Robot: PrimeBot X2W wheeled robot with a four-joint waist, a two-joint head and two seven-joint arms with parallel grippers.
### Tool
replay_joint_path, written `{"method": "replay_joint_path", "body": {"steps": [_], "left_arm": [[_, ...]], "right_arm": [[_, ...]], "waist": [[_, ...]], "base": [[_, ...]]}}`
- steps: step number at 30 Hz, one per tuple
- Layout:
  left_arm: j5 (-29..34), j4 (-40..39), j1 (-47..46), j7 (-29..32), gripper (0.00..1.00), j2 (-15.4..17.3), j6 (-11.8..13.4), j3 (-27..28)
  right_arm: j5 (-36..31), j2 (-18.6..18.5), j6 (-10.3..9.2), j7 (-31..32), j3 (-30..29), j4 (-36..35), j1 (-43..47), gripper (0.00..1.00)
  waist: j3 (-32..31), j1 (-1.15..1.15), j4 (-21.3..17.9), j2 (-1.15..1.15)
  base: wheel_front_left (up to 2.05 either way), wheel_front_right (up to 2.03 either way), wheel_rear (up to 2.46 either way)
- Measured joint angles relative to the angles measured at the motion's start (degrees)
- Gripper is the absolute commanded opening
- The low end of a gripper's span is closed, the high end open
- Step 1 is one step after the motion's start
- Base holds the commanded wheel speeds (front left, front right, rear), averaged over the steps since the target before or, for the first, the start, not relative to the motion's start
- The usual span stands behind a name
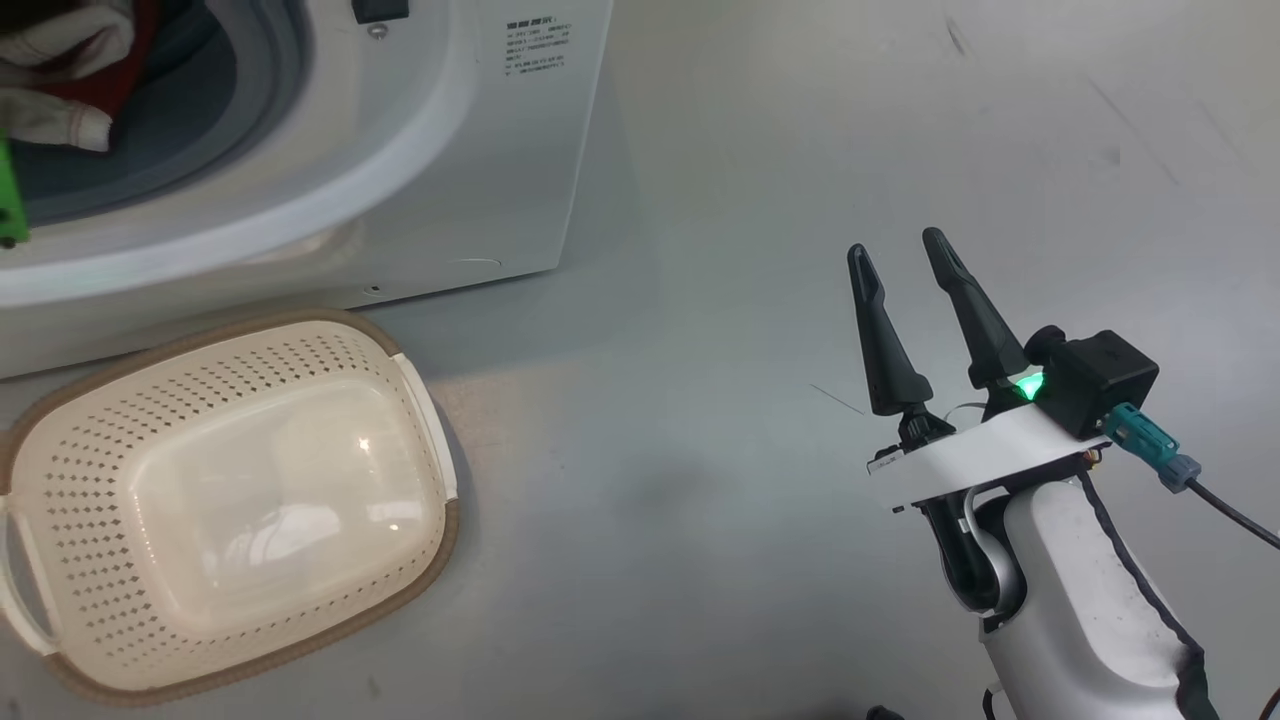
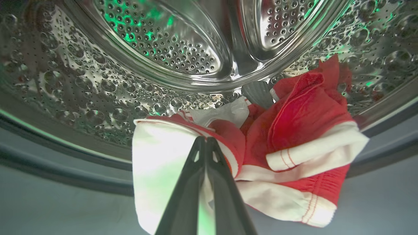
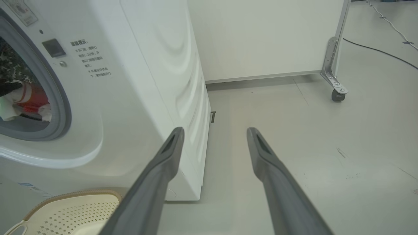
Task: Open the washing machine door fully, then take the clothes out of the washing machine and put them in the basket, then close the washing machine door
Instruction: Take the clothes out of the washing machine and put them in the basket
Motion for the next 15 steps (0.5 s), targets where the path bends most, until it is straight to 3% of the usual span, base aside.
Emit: {"method": "replay_joint_path", "body": {"steps": [12,15], "left_arm": [[-3.99,0.99,6.84,-10.72,0.00,-4.22,-0.08,1.20],[-4.33,0.92,9.07,-13.58,0.00,-5.80,-1.04,1.03]], "right_arm": [[-0.74,-0.78,0.01,0.00,-1.93,1.32,2.70,1.00],[-0.80,-0.93,0.00,0.00,-2.58,1.40,3.54,1.00]], "waist": [[-6.01,0.00,3.73,0.00],[-7.68,0.00,4.64,0.00]], "base": [[0.00,0.00,0.00],[0.00,0.00,0.00]]}}
